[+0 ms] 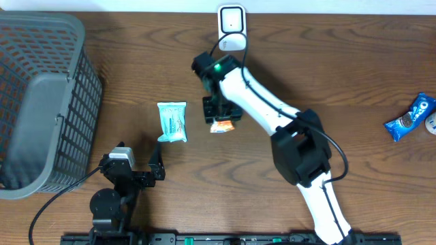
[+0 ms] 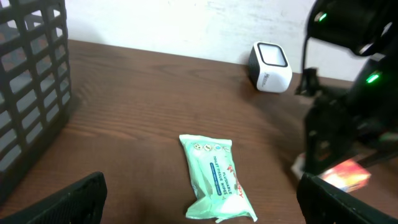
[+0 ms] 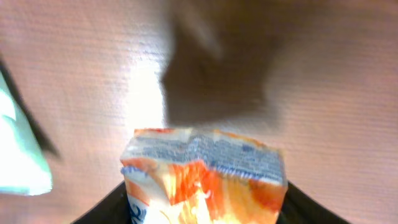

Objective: Scan the item barcode
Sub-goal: 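Lower the right gripper and grasp the orange tissue pack, then lift the orange pack up to the white scanner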

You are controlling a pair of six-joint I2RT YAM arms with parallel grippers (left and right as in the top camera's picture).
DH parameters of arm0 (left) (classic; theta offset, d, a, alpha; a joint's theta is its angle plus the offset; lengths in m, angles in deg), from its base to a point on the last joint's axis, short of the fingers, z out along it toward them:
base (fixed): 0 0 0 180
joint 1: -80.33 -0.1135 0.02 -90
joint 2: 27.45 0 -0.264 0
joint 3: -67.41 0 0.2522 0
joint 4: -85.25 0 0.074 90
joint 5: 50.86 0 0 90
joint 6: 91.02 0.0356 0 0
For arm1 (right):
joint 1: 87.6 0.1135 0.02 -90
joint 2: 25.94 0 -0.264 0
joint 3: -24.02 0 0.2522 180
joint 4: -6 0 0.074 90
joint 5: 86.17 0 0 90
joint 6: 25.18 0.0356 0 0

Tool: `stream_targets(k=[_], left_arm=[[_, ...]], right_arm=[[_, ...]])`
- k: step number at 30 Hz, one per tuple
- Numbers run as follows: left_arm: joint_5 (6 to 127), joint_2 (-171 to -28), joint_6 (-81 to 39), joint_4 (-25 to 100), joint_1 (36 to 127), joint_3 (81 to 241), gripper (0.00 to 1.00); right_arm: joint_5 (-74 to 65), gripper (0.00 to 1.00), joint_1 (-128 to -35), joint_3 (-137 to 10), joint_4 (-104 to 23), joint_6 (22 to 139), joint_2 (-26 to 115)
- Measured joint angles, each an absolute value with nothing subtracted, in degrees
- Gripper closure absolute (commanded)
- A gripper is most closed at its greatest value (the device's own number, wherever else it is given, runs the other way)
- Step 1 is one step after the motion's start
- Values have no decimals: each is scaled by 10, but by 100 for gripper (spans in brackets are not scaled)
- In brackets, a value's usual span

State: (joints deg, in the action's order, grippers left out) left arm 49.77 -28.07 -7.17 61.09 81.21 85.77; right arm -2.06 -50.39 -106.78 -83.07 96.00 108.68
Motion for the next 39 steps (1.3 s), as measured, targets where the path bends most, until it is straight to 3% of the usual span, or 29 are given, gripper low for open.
stream_targets(k=[11, 22, 33, 39], left_arm=[[498, -281, -72, 611, 812, 858, 2], [498, -281, -72, 611, 812, 858, 2], [498, -281, -72, 611, 812, 858, 2], [498, -281, -72, 611, 812, 858, 2]], right_arm=[[-164, 46, -572, -1094, -967, 839, 1087], [-199, 47, -585, -1094, -1028, 775, 1087], [-172, 53, -585, -1105, -925, 763, 1087], [-148, 51, -593, -1195, -853, 762, 1087]])
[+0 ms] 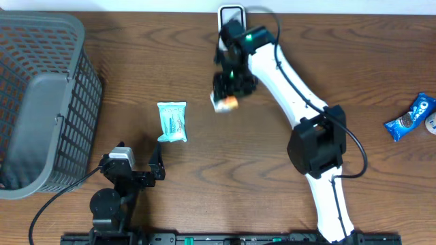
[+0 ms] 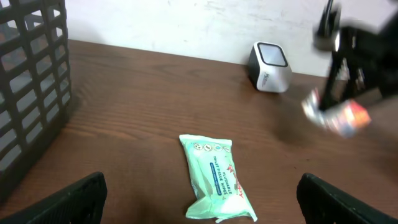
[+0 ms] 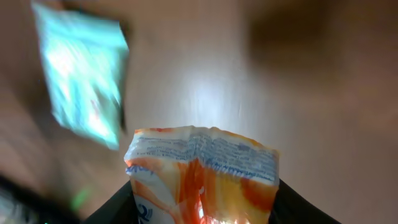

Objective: Scan the item barcode
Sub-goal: 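Lift the orange pack up to the white scanner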

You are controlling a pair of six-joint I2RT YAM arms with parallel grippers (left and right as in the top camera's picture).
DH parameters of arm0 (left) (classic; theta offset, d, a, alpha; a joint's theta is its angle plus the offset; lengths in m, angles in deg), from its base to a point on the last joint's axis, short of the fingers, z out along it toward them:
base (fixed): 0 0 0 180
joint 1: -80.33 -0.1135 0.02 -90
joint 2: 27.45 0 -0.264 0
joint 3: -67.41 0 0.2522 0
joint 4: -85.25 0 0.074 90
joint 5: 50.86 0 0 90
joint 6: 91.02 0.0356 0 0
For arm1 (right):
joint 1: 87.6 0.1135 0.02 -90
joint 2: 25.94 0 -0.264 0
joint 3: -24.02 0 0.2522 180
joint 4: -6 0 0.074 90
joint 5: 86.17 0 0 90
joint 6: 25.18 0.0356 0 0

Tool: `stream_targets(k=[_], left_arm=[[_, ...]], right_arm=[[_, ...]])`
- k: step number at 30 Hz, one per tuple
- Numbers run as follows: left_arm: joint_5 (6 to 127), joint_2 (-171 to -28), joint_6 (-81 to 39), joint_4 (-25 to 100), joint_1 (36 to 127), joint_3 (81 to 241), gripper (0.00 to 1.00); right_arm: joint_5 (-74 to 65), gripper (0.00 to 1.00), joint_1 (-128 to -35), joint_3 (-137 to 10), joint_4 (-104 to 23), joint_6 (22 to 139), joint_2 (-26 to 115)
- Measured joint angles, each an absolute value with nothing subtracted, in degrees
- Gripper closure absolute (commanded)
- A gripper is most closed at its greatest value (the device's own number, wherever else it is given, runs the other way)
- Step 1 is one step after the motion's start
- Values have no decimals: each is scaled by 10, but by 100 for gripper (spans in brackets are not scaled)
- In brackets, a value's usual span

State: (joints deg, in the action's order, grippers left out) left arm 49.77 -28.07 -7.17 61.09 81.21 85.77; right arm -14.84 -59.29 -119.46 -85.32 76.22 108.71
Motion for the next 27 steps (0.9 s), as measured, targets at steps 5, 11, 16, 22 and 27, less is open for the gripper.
stream_targets(k=[5, 11, 16, 22, 27], left_arm=[[498, -281, -72, 611, 812, 858, 2], [498, -281, -72, 611, 812, 858, 2], [498, -281, -72, 611, 812, 858, 2], [498, -281, -72, 611, 812, 858, 2], [498, -281, -72, 611, 812, 858, 2]], right_arm=[[-68, 49, -600, -1264, -738, 761, 1087], [31, 53, -599, -1258, -562, 757, 1087], [110, 52, -600, -1204, -378, 753, 1087], [169, 53, -613, -1103, -138, 735, 1087], [185, 57, -642, -996, 60, 731, 1088]])
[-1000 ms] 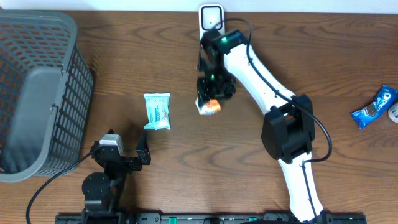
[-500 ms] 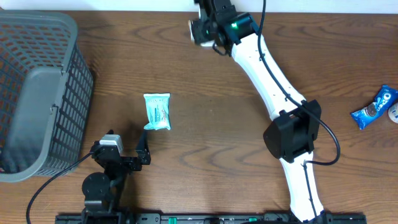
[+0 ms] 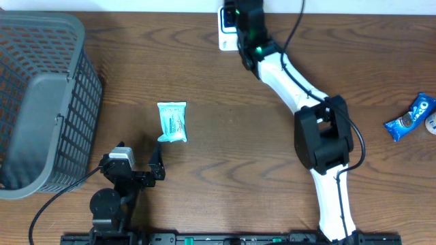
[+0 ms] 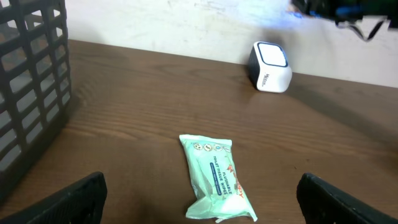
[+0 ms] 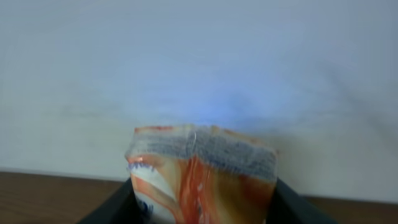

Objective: Scan the item barcode
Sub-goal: 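Lift the orange pack up to the white scanner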

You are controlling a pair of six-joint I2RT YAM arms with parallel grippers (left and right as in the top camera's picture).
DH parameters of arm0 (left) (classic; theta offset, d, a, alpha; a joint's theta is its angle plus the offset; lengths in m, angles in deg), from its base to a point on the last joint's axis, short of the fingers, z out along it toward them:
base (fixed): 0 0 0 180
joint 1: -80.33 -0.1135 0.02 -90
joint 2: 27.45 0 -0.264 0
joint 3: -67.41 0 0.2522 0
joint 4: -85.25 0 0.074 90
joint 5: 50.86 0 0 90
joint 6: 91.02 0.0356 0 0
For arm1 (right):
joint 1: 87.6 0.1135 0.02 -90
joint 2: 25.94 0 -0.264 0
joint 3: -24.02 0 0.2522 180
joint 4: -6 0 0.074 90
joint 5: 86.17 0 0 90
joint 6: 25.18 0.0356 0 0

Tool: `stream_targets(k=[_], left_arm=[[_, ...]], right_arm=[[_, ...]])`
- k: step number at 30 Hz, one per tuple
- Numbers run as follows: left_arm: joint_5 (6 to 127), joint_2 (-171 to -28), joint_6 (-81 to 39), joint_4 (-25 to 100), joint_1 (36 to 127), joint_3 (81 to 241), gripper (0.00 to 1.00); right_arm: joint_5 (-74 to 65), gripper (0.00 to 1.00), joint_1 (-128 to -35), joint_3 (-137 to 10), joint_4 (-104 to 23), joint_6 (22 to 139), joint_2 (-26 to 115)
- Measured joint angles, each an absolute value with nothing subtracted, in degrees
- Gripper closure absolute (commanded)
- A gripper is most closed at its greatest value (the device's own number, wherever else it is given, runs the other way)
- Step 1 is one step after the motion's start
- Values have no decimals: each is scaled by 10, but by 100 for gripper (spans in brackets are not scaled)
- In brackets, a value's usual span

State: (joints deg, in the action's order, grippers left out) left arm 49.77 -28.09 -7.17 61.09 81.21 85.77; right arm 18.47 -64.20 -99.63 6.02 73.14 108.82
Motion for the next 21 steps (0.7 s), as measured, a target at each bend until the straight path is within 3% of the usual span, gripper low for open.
stream_targets(k=[21], left_arm=[[498, -281, -72, 611, 812, 858, 2]], right_arm=[[130, 54, -651, -960, 124, 731, 1148]])
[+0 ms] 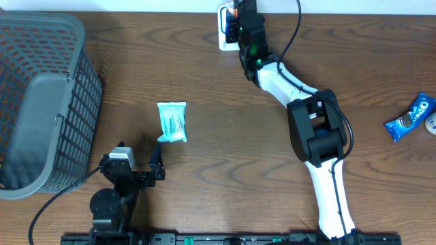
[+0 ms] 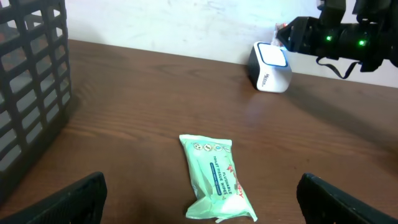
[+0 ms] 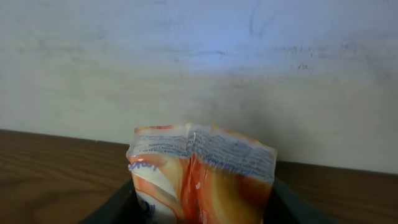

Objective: Scan the item barcode
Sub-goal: 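Lift the orange pack up to the white scanner, then carry the orange pack to the right edge and release it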

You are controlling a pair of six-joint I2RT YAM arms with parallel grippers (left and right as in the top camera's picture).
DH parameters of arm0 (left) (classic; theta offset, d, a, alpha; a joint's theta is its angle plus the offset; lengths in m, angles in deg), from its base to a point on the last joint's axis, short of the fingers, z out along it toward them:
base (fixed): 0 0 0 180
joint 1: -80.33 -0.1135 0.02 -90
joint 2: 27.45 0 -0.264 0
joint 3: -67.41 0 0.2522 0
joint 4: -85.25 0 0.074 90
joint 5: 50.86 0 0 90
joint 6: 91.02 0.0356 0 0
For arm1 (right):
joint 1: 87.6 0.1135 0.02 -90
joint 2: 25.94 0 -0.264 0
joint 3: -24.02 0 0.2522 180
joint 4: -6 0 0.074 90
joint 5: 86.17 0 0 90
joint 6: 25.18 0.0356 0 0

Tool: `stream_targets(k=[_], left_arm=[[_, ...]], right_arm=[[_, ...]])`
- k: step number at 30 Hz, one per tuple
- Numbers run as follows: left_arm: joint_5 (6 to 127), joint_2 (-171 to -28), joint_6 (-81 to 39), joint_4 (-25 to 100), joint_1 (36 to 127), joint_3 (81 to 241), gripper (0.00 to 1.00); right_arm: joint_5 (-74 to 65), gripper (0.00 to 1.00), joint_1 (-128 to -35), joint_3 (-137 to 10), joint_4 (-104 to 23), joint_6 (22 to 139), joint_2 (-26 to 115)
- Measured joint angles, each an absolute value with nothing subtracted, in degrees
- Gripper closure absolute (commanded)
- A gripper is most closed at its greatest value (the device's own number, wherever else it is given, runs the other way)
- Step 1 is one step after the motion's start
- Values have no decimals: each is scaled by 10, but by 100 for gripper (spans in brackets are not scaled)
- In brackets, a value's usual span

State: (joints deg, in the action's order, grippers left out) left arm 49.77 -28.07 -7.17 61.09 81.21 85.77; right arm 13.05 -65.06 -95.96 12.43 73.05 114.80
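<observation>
My right gripper is shut on an orange and white snack packet, held upright facing the wall. In the overhead view the right gripper sits at the far table edge, over the white barcode scanner. The left wrist view shows the scanner with the right gripper just above and right of it. My left gripper rests open near the front edge, with a green wipes packet lying between and ahead of its fingers.
A dark grey mesh basket stands at the left. The green wipes packet lies left of centre. A blue cookie packet lies at the far right edge. A white wall rises behind the table.
My right gripper, still holding the orange packet, has come lower and now sits right beside the scanner's top. The left arm and the wipes packet have not moved.
My right gripper first held the orange packet low over the table, right of the wipes packet. Then it was farther back, near the scanner. Then it was high at the back edge facing the wall, and now it is down by the scanner.
</observation>
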Motion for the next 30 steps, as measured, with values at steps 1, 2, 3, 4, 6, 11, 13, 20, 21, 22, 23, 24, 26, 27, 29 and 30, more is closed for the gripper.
stream_targets(k=[1, 2, 3, 4, 6, 11, 13, 20, 21, 22, 23, 24, 26, 27, 29, 30], left_arm=[[498, -281, -72, 611, 812, 858, 2], [498, -281, -72, 611, 812, 858, 2], [498, -281, -72, 611, 812, 858, 2], [498, -281, -72, 611, 812, 858, 2], [498, -281, -72, 611, 812, 858, 2], [498, -281, -72, 611, 812, 858, 2], [497, -281, -72, 611, 812, 858, 2], [497, -281, -72, 611, 812, 858, 2], [497, -281, -72, 611, 812, 858, 2], [498, -281, -72, 611, 812, 858, 2], [497, -281, -72, 611, 812, 858, 2], [498, -281, -72, 611, 812, 858, 2], [498, -281, -72, 611, 812, 858, 2], [498, -281, -72, 611, 812, 858, 2], [498, -281, -72, 611, 812, 858, 2], [498, -281, -72, 611, 812, 858, 2]], right_arm=[[129, 54, -651, -960, 122, 731, 1150], [127, 54, -652, -960, 119, 731, 1153], [124, 54, -652, -960, 116, 731, 1156], [120, 54, -652, -960, 114, 731, 1159], [110, 55, -652, -960, 108, 731, 1161], [93, 57, -652, -960, 38, 731, 1145], [88, 59, -652, -959, -22, 731, 1124], [84, 66, -675, -957, -302, 727, 1000], [87, 66, -684, -957, -337, 723, 980], [93, 67, -695, -957, -370, 719, 961], [104, 67, -712, -958, -406, 714, 937], [112, 66, -722, -958, -430, 711, 927], [141, 66, -755, -960, -488, 703, 904], [159, 65, -778, -961, -516, 698, 897], [184, 68, -813, -961, -545, 688, 895], [196, 68, -836, -960, -555, 685, 896]])
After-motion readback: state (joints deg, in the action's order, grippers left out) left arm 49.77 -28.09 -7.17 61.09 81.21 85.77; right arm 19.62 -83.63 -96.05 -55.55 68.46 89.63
